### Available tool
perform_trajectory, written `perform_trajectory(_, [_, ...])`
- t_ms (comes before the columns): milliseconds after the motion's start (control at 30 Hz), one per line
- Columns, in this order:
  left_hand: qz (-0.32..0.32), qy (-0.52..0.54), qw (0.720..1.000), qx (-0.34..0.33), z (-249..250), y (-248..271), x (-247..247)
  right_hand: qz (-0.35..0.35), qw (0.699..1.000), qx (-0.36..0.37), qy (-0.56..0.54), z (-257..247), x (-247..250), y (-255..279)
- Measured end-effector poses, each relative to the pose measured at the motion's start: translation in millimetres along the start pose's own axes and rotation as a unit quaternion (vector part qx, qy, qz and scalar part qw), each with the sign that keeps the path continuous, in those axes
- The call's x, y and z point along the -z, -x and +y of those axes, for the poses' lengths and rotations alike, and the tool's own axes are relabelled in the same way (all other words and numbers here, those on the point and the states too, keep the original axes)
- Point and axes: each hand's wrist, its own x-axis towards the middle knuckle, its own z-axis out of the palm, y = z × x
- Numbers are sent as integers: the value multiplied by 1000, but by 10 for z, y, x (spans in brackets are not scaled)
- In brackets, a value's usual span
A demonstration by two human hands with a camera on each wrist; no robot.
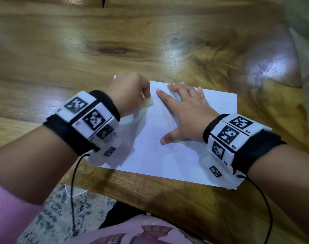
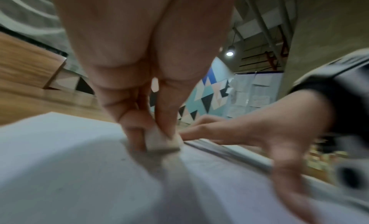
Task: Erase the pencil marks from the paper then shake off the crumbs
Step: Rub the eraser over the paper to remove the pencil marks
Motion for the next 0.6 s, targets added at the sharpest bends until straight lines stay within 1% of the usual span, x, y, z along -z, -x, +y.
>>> perform_trajectory(67, [-70, -22, 997, -25, -11, 135, -5, 1, 1000, 0, -2, 7, -3, 3])
perform_trajectory(100, [-78, -29, 996, -31, -14, 153, -6, 2, 1000, -1, -2, 12, -5, 4])
perform_trajectory(133, [-59, -28, 997, -30, -18, 137, -7, 2, 1000, -1, -2, 13, -7, 4])
perform_trajectory(233, [53, -24, 998, 6, -56, -25, 2, 2, 1000, 1, 0, 7, -6, 3])
perform_trajectory(267, [65, -27, 997, 9, -76, -62, 2, 1, 1000, 4, -1, 5, 6, 9])
perform_trajectory(433, [58, -52, 997, -3, -148, -70, -37, 14, 996, 20, -84, 155, 124, 58])
perform_trajectory(500, [49, -45, 998, -9, -135, -71, 2, 22, 996, 25, -89, 197, 136, 70])
perform_trajectory(600, [14, -13, 1000, -10, -92, -135, 98, 23, 997, 28, -73, 181, 116, 68])
